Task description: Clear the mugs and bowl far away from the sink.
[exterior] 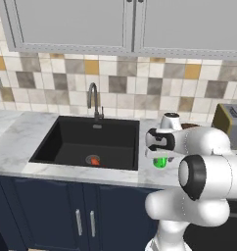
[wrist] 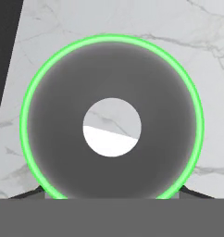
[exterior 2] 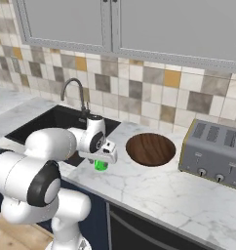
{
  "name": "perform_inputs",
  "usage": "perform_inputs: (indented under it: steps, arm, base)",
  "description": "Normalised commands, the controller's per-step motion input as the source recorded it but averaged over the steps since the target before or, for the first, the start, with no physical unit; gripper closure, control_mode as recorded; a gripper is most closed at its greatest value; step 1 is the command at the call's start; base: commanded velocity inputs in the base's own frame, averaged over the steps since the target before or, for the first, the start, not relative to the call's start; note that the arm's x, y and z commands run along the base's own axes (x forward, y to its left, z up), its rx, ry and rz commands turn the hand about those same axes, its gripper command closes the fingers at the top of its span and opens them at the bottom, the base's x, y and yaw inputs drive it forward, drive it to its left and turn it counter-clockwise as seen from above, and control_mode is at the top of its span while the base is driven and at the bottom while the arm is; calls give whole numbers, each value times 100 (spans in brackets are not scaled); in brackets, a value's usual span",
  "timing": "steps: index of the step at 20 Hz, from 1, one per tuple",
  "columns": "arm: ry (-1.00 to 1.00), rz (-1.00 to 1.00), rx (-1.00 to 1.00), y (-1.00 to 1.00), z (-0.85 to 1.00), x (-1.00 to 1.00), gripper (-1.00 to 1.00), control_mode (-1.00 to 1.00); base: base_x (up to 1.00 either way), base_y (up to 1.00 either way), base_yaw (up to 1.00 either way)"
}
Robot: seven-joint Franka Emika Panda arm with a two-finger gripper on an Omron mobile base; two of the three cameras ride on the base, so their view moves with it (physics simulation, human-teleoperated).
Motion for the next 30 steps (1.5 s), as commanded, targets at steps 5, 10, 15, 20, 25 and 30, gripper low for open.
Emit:
perform_inputs:
  steps: [5,10,15,20,25,30]
  arm:
    - [0,0,0,0,-19,-3,100,-100]
    - [1,0,0,0,-62,-3,100,-100]
    - [0,0,0,0,-30,-12,100,-100]
    - [-14,0,0,1,60,-35,100,-100]
    - [-14,2,0,6,81,-33,100,-100]
    - [-6,3,0,4,97,-33,100,-100]
  base:
    - [0,0,0]
    - [0,0,0]
    - [0,0,0]
    - [0,0,0]
    - [0,0,0]
    - [0,0,0]
